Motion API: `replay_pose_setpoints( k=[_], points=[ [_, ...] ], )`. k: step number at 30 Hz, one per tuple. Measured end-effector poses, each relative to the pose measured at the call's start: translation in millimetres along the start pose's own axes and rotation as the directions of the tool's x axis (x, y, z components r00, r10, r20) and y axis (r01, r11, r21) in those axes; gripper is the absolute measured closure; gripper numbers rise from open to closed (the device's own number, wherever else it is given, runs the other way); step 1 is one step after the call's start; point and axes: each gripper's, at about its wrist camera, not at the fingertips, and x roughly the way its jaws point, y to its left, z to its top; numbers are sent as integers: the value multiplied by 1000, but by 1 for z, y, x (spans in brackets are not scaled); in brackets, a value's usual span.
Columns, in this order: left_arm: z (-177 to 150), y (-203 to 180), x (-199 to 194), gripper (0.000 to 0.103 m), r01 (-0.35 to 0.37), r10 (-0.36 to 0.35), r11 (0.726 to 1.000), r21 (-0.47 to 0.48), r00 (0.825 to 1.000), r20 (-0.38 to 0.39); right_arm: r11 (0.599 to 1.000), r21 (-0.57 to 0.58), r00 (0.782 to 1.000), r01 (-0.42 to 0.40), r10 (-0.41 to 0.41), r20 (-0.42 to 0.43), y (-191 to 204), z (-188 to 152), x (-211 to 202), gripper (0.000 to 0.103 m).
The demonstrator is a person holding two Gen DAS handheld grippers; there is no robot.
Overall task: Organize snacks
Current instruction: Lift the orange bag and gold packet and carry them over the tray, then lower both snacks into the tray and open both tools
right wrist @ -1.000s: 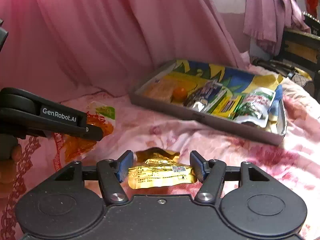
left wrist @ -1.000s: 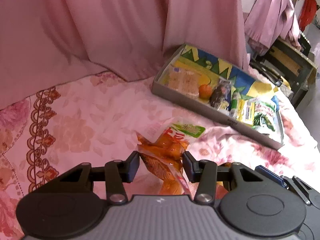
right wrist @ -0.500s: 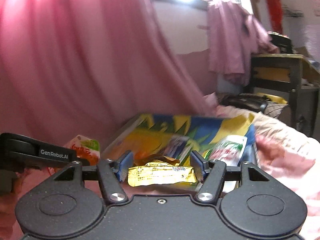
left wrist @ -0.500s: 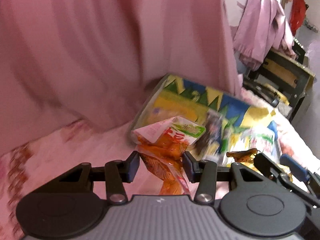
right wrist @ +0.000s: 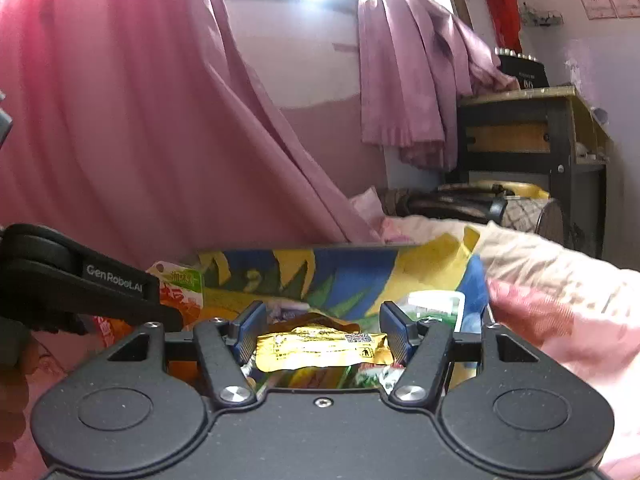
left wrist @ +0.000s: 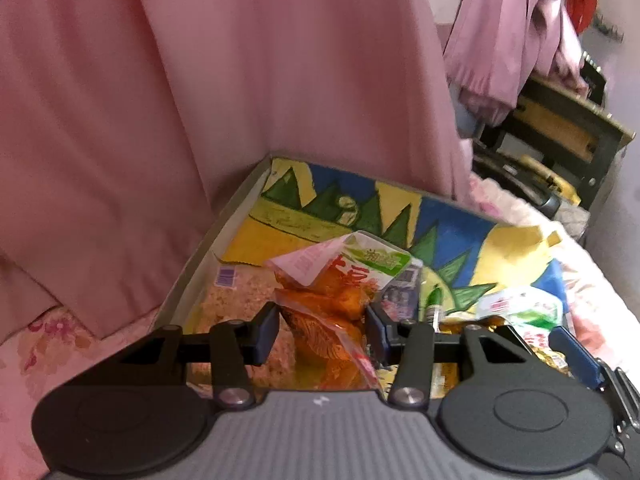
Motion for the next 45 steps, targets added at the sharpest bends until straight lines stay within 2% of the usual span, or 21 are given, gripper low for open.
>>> replay_pose_setpoints(
  k=[9,35,45],
  points=[
    [-3,-4,20,52,-22,22,1000,14,1000,3,1000,-29,999,12,-13,-34,4,-15,11,39],
    [-3,-6,21,50,-31,31,999,34,999,9,998,-61,999,18,-20,-33,9,-18,12,38],
    [-7,-5,20,45,-29,29,999,45,1000,5,995,-95,999,30,-33,-34,15,-20,12,37]
  ],
)
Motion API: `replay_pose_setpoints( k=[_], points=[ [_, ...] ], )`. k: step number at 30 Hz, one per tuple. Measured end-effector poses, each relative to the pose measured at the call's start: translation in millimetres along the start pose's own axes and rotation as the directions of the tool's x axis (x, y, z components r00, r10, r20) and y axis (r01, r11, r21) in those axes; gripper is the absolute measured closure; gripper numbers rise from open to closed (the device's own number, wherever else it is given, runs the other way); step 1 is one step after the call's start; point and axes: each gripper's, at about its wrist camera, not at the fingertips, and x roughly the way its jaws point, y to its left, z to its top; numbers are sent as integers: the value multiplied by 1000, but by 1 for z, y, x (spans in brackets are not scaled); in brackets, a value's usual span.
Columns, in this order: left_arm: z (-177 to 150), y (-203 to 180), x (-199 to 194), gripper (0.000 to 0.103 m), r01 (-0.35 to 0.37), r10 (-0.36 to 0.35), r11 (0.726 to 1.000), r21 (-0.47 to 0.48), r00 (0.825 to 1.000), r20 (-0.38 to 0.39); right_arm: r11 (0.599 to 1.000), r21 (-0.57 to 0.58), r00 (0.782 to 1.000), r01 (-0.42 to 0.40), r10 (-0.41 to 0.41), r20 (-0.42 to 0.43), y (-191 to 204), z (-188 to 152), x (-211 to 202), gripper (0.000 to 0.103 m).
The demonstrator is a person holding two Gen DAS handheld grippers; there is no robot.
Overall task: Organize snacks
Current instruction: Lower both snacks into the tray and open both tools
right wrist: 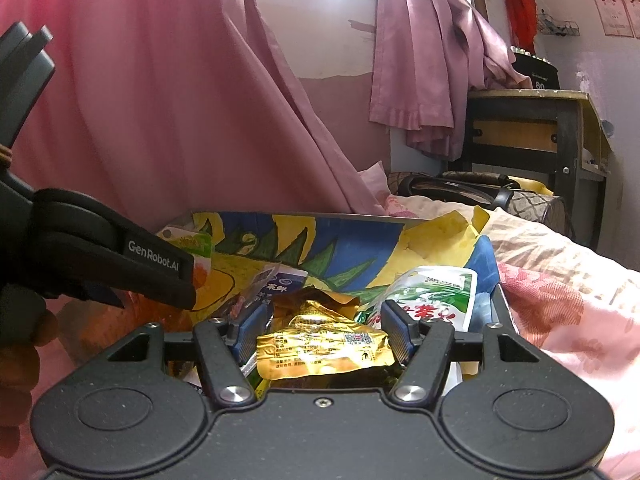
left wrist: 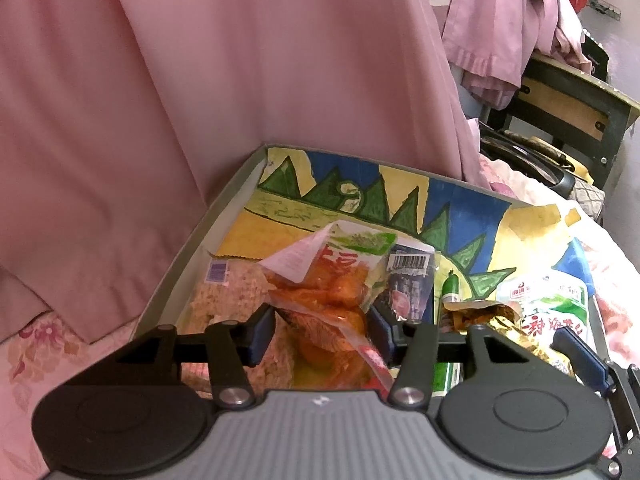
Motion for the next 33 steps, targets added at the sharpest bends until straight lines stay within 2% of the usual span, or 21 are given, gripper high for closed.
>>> replay_pose_setpoints(
  k=[5,19,27,30,33],
  points=[
    [-1,0,-4,31,-2,2,1000,1,1000,12,1000,-14,1000,3,-3,-2,2,-1,-1,33],
    [3,0,-25,17,-15,13,999,32,998,55,1000,19,1000,6,-6,-2,-2,3,-5,24],
    [13,6,-58,8,-34,31,999,30,994,108,999,51,999,1,-3,45,-6,23,-27,15],
    [15,6,-74,5,-52,46,998,39,988,146,998,56,998,-7,3,70,-6,32,-39,11],
    [17,6,-91,3,-58,50,997,42,982,180,999,50,996,-4,0,88,-6,41,-51,10]
  ],
)
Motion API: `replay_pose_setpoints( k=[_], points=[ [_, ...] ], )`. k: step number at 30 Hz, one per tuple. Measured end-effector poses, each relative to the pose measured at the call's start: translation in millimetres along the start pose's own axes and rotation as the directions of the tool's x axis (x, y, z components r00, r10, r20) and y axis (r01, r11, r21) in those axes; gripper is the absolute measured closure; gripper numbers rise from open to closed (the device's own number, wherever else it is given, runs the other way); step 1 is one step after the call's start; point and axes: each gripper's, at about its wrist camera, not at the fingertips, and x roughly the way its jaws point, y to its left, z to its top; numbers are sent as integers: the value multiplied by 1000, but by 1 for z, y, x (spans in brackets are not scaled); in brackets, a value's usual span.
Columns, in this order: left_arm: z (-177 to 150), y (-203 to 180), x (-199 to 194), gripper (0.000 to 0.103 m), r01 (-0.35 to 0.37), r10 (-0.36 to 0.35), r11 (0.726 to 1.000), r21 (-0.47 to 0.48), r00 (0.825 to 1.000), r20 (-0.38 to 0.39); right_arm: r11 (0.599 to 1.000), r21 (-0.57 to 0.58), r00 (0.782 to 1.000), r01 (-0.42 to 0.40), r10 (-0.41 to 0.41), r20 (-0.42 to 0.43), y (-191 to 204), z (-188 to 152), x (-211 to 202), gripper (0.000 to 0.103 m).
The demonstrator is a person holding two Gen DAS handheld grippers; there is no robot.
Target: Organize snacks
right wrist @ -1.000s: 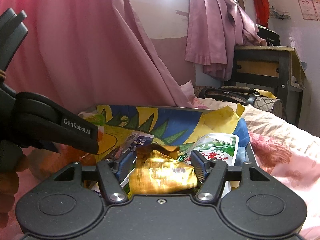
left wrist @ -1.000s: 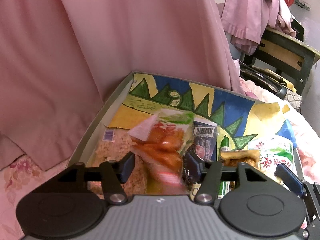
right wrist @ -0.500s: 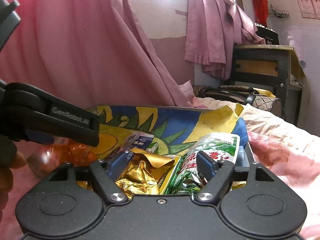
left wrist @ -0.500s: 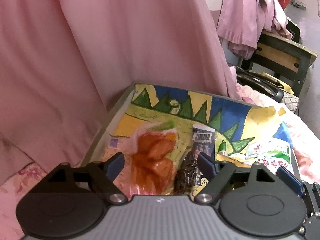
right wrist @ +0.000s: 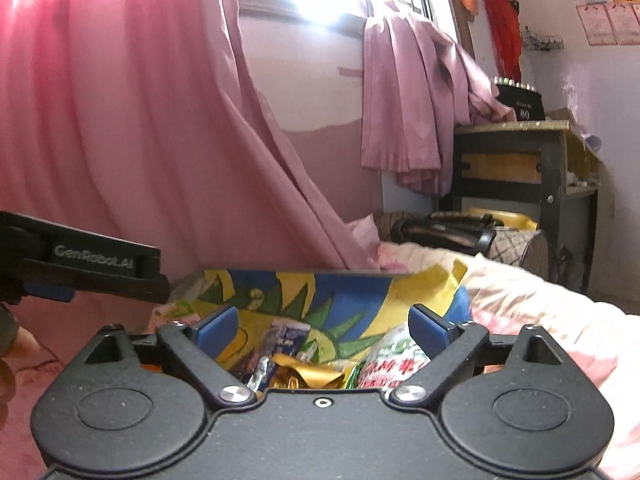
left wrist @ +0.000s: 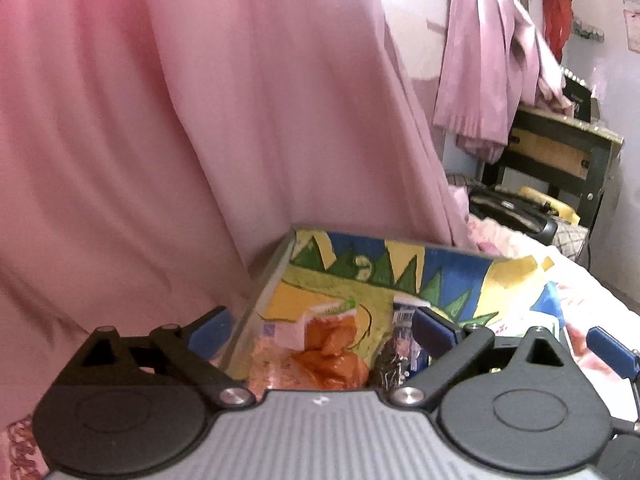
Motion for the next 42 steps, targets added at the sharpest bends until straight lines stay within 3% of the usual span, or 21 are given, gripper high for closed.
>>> replay_pose_setpoints(
  k=[9,19,33,42],
  points=[
    [9,4,-45,1,-15,15,1000,7,996,88,1000,-4,999,5,-5,45,-4,26,-32,6],
    [8,14,-85,1,-33,38,999,-39,991,132,1000,-21,998,-16,18,67,-7,43,-73,4],
    [-14,25,-143,0,-71,83,994,-83,983,161,998,-31,995,-52,54,86,-13,55,-132,1],
    [-41,33,-182,0,-102,119,989,-105,980,162,995,-43,994,-89,92,56,-12,51,-168,1]
  ],
)
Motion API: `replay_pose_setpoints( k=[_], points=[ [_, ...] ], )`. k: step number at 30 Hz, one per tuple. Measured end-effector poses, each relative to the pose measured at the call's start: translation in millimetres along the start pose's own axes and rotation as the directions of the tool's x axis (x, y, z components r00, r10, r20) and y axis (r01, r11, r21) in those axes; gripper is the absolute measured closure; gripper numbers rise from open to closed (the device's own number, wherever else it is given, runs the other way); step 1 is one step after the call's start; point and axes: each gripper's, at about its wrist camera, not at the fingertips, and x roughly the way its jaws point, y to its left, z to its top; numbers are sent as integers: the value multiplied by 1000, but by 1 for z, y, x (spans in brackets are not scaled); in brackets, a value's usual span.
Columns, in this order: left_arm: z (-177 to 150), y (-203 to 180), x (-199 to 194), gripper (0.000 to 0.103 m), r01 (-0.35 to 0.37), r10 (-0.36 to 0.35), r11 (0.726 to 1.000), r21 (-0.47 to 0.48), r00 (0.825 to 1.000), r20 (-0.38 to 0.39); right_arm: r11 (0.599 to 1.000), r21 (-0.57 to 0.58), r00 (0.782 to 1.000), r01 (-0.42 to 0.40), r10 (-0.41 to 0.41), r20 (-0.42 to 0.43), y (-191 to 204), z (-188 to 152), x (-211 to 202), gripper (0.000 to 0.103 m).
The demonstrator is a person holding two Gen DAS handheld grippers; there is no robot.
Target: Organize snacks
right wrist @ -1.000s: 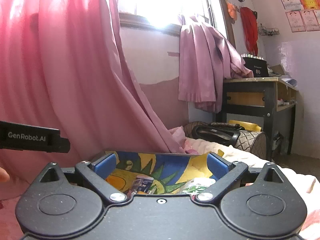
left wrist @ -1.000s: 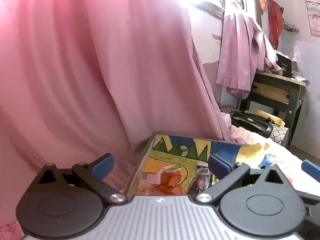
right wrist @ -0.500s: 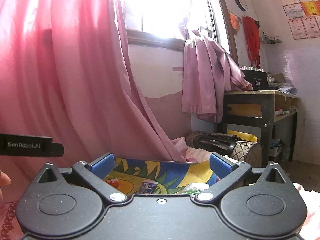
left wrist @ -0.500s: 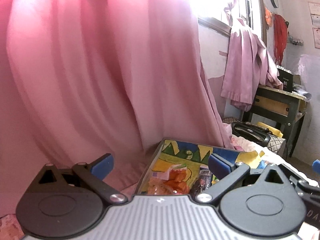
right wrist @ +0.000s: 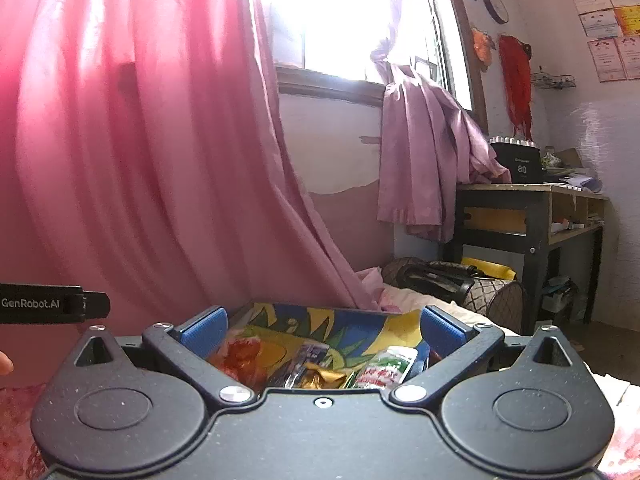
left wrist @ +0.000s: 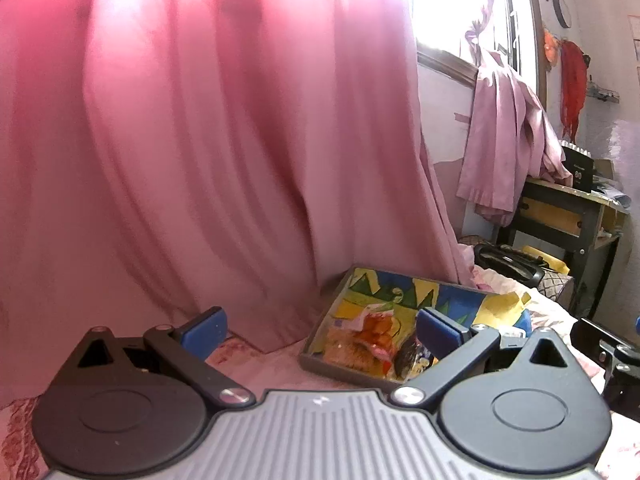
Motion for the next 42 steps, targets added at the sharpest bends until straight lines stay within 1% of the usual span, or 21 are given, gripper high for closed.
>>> replay_pose_setpoints(
  k=[11,19,27,34,42],
  points=[
    [-29,13,-52,0,-42,42,999,-19,999,-9,999,-14,999,-30,30,-40,4,-10,-50,1],
    [-47,20,-81,0,-61,60,998,-28,998,-14,1000,-7,997,-29,29,-75,0,-19,-76,1],
    [-63,19,-111,0,-72,72,997,-9,997,-39,998,11,990,-68,69,-121,0,-28,-103,1],
    [-78,16,-133,0,-77,76,997,0,995,-63,996,16,984,-88,89,-151,0,-35,-126,1],
    [-88,16,-148,0,-83,85,996,17,993,-85,995,13,979,-96,97,-178,0,-39,-143,1]
  ],
)
